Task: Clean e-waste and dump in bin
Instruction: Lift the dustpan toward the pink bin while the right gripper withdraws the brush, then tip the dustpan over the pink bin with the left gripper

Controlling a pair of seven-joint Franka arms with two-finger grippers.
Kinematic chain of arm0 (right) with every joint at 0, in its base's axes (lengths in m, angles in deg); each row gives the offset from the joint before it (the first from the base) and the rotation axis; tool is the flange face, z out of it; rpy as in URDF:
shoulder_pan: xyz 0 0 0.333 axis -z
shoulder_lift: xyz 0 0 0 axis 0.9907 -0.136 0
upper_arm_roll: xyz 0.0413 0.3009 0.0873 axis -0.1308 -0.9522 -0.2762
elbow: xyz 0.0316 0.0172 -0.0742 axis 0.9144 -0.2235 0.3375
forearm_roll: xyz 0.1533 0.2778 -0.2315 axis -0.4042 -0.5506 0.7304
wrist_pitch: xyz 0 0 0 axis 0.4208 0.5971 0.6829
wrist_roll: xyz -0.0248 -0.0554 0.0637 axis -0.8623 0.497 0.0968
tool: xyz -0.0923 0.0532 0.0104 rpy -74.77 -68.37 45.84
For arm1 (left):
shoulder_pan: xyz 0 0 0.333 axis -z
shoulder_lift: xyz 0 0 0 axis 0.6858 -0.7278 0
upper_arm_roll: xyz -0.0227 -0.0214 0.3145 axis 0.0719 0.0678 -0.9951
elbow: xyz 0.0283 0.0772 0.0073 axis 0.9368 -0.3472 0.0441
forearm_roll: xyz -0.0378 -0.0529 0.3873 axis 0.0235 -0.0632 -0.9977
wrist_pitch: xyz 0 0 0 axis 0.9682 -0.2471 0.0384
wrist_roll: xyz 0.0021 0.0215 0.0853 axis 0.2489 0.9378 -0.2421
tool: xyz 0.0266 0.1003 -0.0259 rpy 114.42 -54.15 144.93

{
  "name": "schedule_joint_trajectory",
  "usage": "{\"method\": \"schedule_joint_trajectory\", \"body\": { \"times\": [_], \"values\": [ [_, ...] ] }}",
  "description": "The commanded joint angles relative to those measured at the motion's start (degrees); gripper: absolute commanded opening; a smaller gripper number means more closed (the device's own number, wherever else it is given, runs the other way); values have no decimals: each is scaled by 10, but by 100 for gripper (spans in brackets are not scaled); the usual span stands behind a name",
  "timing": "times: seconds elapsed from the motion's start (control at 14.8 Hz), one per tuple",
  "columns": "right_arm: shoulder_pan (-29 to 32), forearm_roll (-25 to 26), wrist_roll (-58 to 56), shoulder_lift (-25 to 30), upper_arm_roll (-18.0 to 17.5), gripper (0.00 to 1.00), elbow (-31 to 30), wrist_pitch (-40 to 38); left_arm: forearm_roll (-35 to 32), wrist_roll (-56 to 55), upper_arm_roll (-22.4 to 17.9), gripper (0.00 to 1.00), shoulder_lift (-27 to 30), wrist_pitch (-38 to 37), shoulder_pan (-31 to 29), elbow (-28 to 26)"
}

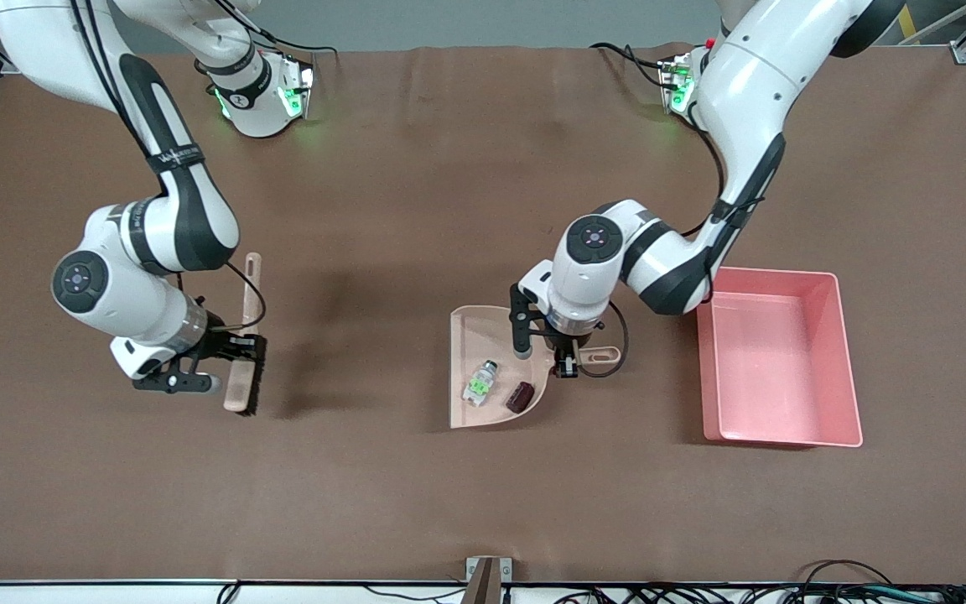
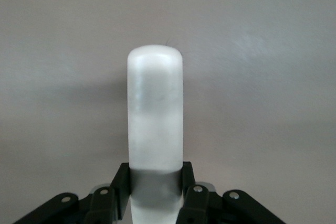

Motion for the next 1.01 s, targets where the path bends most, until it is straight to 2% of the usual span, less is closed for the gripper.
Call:
{"method": "schedule_joint_trajectory", "body": {
  "times": [0.0, 0.27, 0.47, 0.61, 0.81, 0.94],
  "values": [
    [22, 17, 0, 58, -9, 1, -115, 71, 13, 48, 79, 8, 32, -13, -108, -8],
    [75, 31, -31, 61, -10, 1, -153, 95, 12, 118, 183, 8, 52, -94, -255, -4],
    [81, 31, -43, 82, -10, 1, -221, 172, 11, 143, 251, 8, 81, -172, -377, -6],
    [82, 31, -55, 82, -10, 2, -248, 207, 7, 170, 274, 8, 95, -209, -444, -5],
    [88, 32, -73, 80, -10, 2, -266, 231, 1, 257, 276, 8, 114, -221, -523, -6],
    [94, 32, -75, 78, -10, 3, -266, 237, -30, 294, 274, 8, 116, -222, -566, -10]
  ]
}}
